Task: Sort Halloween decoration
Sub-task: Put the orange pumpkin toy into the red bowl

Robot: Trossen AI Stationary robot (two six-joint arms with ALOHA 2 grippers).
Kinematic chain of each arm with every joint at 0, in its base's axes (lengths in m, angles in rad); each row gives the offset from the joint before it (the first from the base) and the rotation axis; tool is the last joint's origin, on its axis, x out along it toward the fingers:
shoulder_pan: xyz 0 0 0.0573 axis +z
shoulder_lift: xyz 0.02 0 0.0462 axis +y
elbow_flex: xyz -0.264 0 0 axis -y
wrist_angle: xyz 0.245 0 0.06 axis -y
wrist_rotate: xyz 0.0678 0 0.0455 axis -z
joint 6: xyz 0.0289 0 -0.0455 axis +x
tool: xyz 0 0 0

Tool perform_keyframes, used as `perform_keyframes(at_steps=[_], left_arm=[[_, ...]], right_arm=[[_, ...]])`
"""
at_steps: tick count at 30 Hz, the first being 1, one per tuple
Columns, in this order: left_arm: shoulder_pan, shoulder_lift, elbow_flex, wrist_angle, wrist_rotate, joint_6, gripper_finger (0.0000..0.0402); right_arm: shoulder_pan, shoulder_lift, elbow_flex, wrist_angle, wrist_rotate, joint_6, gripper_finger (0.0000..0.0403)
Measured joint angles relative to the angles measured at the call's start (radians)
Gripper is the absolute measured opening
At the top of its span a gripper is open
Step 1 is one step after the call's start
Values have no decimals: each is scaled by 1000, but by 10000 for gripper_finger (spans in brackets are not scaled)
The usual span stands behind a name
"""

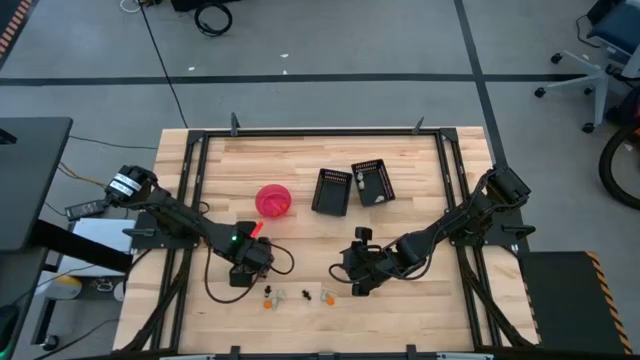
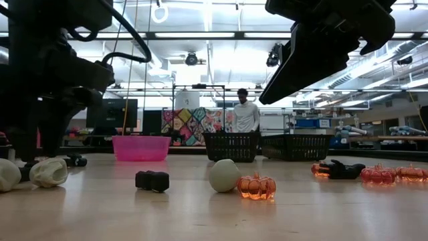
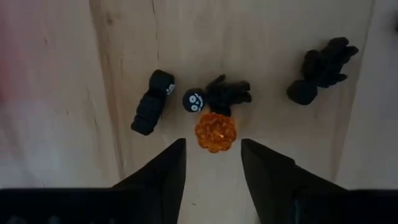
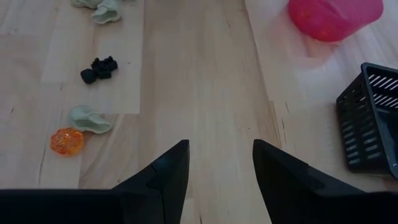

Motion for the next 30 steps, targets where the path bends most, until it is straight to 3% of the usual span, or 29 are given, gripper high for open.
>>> perform_keyframes(at_steps=[21,30], left_arm=[[-1,-7,-79,151,2,4,160],[-1,-5,-79,152,4,-1,100]], right_arm=[[5,0,0,0,-1,0,181],[5,0,0,0,-1,0,181]])
